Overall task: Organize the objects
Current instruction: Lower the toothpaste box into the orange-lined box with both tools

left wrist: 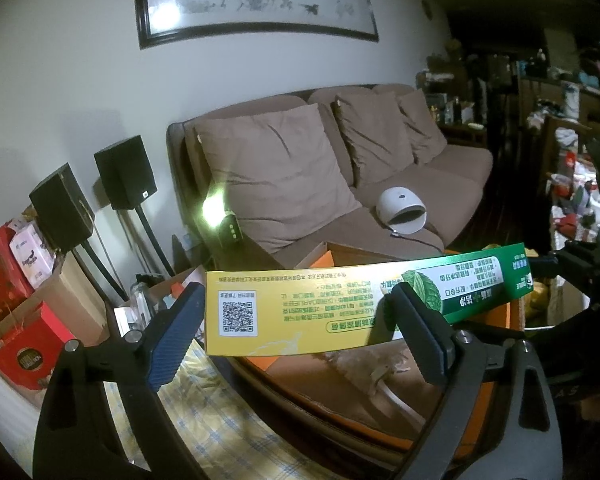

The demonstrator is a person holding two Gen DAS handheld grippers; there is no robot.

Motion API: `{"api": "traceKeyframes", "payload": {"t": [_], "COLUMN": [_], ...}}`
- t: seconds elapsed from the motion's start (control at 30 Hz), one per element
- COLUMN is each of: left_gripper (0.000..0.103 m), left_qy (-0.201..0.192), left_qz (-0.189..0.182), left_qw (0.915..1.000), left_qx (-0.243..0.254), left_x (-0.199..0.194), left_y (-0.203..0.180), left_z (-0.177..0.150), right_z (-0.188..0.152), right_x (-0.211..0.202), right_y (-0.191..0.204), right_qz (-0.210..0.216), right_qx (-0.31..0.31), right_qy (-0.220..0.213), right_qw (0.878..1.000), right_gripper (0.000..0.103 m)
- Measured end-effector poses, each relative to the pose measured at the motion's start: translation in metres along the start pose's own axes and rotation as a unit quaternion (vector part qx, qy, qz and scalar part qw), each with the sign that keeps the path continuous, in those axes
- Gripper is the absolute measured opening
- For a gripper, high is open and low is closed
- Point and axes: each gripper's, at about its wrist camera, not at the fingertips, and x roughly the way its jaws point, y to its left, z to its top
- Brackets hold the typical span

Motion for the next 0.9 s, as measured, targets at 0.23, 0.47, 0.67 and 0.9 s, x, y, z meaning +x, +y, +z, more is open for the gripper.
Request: {"api": "traceKeyframes", "payload": {"t": [0.23,0.47,0.67,0.9], "left_gripper": [0.089,0.088,0.087,0.086], "left_qy": [0.008,0.017,0.025,0.037], "left_qz": [0.002,0.001,0.0,-0.005], "left_qw": [1.0,0.9998,0.9997,0.9993], "left_qx": [-0.002,-0.004,-0.004,-0.009], "left_x": [0.01,0.019,0.026,0.036], "left_y": [0.001,0.002,0.004,0.006], "left_z": [-0.002,-0.007,-0.01,-0.015], "right_z": [-0.003,-0.006,-0.008,-0.011], "right_x": [0.008,0.018,0.026,0.034], "right_y": [-0.002,-0.002,-0.003,-0.005], "right_qz": [-0.01,-0.021,-0.022,-0.026], "right_qx": [0.001,0.0,0.002,0.004], "right_qy": [0.011,0.023,0.033,0.045], "right_qw": [1.0,1.0,0.999,0.999], "right_gripper": [0.086,0.081,0.079,0.076]}}
